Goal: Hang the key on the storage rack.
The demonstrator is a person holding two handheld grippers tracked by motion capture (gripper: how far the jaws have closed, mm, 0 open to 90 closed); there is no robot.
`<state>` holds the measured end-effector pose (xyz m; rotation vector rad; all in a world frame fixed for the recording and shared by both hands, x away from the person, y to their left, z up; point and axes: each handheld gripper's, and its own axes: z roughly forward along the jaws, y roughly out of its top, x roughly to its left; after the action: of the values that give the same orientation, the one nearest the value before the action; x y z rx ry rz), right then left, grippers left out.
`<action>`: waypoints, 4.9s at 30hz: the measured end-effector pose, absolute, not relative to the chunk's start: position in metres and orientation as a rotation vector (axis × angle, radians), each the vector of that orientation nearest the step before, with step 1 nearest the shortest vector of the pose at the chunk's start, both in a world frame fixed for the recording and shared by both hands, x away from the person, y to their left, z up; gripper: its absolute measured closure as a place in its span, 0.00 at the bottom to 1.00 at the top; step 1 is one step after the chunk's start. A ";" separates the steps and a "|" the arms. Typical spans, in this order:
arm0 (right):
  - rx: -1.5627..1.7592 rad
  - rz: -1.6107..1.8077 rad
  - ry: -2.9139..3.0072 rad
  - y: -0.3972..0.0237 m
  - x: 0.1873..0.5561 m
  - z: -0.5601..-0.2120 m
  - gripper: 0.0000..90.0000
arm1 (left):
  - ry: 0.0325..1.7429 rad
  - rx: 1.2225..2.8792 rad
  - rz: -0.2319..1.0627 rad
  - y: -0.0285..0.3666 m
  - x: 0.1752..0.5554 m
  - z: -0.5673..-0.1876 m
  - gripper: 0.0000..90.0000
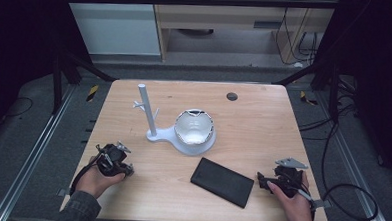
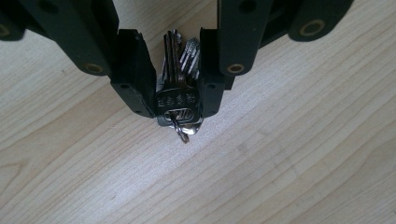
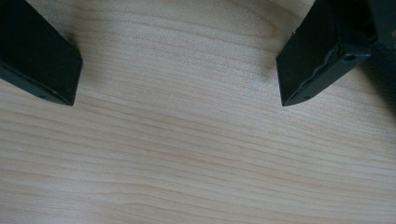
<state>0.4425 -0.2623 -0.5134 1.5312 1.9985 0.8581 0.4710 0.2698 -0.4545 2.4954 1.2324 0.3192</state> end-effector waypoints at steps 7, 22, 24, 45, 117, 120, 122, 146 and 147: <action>1.529 0.856 1.997 -0.262 0.443 -0.514 0.01 | 1.206 2.467 0.318 0.281 0.468 -0.432 0.75; 1.529 0.855 1.998 -0.262 0.443 -0.514 0.01 | 1.106 2.521 0.356 0.286 0.477 -0.361 0.75; 1.529 0.855 1.999 -0.262 0.443 -0.514 0.01 | 1.094 2.527 0.372 0.284 0.480 -0.350 0.75; 1.518 0.853 2.007 -0.262 0.443 -0.514 0.01 | 0.978 2.578 0.476 0.248 0.509 -0.272 0.75; 1.511 0.855 2.007 -0.262 0.443 -0.514 0.00 | 1.000 2.601 0.511 0.230 0.556 -0.255 0.75; 1.512 0.854 2.007 -0.262 0.443 -0.514 0.00 | 1.003 2.605 0.513 0.229 0.558 -0.255 0.75; 1.512 0.855 2.007 -0.262 0.443 -0.514 0.01 | 1.006 2.604 0.513 0.229 0.559 -0.255 0.75; 1.510 0.855 2.009 -0.262 0.443 -0.514 0.01 | 1.037 2.605 0.485 0.226 0.570 -0.255 0.75; 1.508 0.856 2.011 -0.262 0.443 -0.514 0.01 | 1.036 2.590 0.480 0.227 0.571 -0.254 0.75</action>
<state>0.4430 -0.2619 -0.5139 1.5082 2.0113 0.8557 0.5713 0.2266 -0.2539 2.5904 1.0358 0.4798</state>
